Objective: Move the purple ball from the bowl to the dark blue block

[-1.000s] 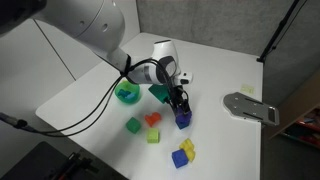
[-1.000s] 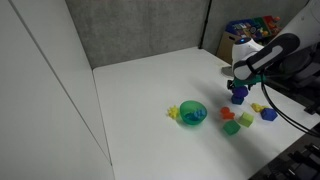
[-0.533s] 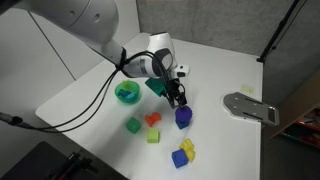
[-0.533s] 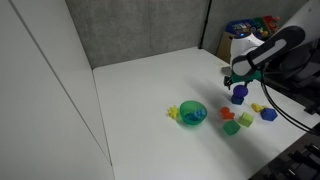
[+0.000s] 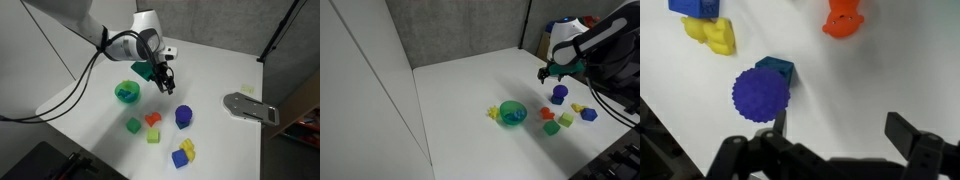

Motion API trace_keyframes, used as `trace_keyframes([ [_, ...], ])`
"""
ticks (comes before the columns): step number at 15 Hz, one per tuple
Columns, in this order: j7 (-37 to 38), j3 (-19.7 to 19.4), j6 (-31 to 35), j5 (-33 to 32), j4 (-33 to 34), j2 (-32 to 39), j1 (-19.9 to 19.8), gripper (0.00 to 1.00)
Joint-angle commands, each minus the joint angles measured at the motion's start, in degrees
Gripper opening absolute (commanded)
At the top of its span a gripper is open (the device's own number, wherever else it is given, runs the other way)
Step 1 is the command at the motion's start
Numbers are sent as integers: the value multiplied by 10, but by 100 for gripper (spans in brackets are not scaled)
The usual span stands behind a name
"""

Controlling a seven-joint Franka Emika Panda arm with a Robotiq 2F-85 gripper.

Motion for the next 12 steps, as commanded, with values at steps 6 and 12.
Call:
trace_keyframes([
  [6, -126, 78, -46, 74, -64, -120, -26, 100],
  [12, -143, 93, -158, 77, -64, -201, -25, 100],
])
